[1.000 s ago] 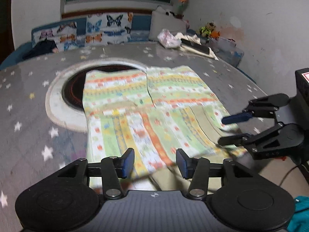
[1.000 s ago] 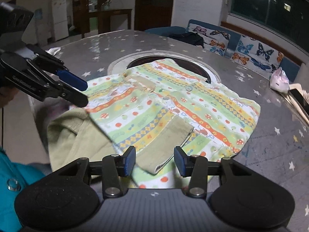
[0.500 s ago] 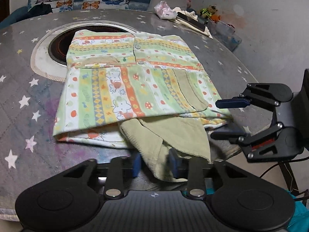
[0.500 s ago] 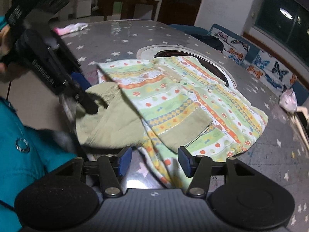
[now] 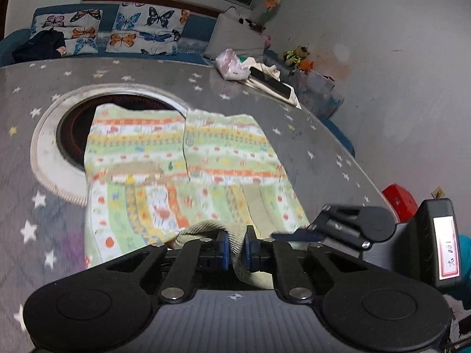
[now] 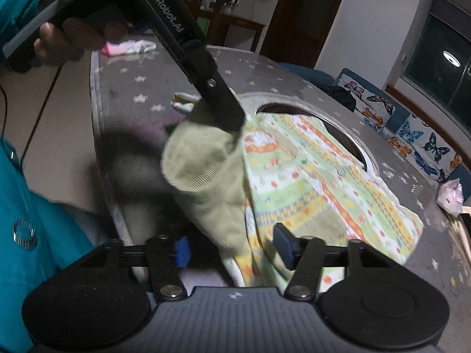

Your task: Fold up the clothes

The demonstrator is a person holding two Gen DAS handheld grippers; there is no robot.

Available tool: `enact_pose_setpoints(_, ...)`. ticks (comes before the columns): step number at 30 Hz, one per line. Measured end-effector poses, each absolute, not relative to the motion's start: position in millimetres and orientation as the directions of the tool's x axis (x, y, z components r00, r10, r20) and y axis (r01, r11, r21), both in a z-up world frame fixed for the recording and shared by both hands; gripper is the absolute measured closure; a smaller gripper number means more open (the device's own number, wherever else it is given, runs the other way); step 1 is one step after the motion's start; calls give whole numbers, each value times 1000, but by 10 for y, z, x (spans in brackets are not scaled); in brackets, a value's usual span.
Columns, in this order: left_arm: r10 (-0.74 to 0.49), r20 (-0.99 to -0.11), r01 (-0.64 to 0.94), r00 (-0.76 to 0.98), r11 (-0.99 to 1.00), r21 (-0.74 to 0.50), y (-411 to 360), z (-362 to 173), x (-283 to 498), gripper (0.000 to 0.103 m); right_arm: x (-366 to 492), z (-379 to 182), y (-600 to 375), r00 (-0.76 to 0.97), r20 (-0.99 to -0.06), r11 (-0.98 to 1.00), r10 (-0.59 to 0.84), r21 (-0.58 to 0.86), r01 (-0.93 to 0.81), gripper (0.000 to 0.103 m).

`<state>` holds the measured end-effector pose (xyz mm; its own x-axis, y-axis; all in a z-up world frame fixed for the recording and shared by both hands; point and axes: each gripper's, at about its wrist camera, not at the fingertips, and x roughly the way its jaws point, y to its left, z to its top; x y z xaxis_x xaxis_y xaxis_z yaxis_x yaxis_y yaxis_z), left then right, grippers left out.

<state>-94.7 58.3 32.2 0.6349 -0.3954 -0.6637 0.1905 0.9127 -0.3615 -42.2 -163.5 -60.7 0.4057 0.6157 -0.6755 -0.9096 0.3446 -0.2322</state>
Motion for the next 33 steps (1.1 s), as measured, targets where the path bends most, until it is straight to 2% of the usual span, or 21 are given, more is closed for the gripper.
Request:
enact_pose_setpoints(1, -395, -662, 195, 637, 913, -358, 592, 327, -940, 91, -373, -597, -1618, 402, -676, 360, 618, -211, -909, 68)
enact_pose_setpoints(2, -395, -660, 199, 639, 914, -354, 604, 330, -941, 91, -313, -583, -1607, 405, -677, 385, 615, -191, -903, 72)
enact_pose_setpoints(5, -378, -651, 231, 658, 924, -303, 639, 361, -1029, 78, -107, -514, -1643, 402, -675, 457, 619, -106, -883, 82)
enact_pose_setpoints(6, -367, -644, 243, 671, 930, -277, 647, 374, -1076, 68, -36, -483, -1669, 388, -673, 471, 629, -67, -879, 85)
enact_pose_setpoints(7, -345, -641, 248, 686, 939, -240, 655, 383, -1128, 54, 21, -454, -1691, 379, -672, 484, 636, -35, -875, 86)
enact_pose_setpoints(9, -296, -631, 257, 717, 954, -156, 664, 389, -1231, 42, 101, -407, -1720, 369, -671, 502, 643, 5, -865, 88)
enact_pose_setpoints(11, -269, -621, 279, 736, 957, -84, 657, 363, -1316, 39, 162, -382, -1737, 357, -673, 516, 648, 44, -855, 89)
enact_pose_setpoints(13, -254, -614, 303, 747, 953, -27, 630, 319, -1380, 29, 223, -363, -1762, 346, -674, 533, 653, 83, -842, 90)
enact_pose_setpoints(19, -216, -605, 361, 766, 924, 128, 485, 127, -1446, 26, 323, -291, -1802, 337, -663, 568, 668, 162, -807, 91)
enact_pose_setpoints(23, -156, -591, 370, 791, 892, 260, 406, -65, -1386, 29, 328, -230, -1803, 356, -654, 577, 668, 153, -802, 91)
enact_pose_setpoints(26, -127, -584, 374, 802, 869, 325, 397, -180, -1325, 52, 326, -189, -1802, 371, -646, 583, 667, 143, -800, 91)
enact_pose_setpoints(28, -115, -583, 377, 804, 857, 351, 413, -241, -1281, 78, 314, -185, -1800, 377, -642, 584, 668, 138, -800, 92)
enact_pose_setpoints(31, -132, -576, 378, 807, 864, 332, 474, -227, -1299, 92, 258, -189, -1790, 385, -638, 579, 667, 120, -806, 94)
enact_pose_setpoints(33, -142, -566, 370, 812, 875, 313, 500, -184, -1341, 94, 205, -178, -1800, 386, -634, 574, 670, 113, -811, 94)
